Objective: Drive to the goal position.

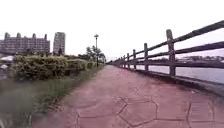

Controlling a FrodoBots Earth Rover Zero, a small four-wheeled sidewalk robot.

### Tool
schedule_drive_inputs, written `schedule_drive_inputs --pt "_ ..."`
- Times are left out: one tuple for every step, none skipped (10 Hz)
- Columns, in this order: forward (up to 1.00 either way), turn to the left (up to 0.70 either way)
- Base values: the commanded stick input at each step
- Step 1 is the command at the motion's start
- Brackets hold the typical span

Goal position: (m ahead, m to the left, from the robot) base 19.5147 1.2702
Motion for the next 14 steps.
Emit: schedule_drive_inputs --pt "1.00 -0.25" --pt "1.00 -0.15" --pt "1.00 0.00" --pt "1.00 0.00" --pt "1.00 0.00" --pt "1.00 0.00" --pt "1.00 0.00" --pt "1.00 0.00" --pt "1.00 0.00" --pt "1.00 0.00" --pt "1.00 0.00" --pt "1.00 0.00" --pt "1.00 0.00" --pt "1.00 0.00"
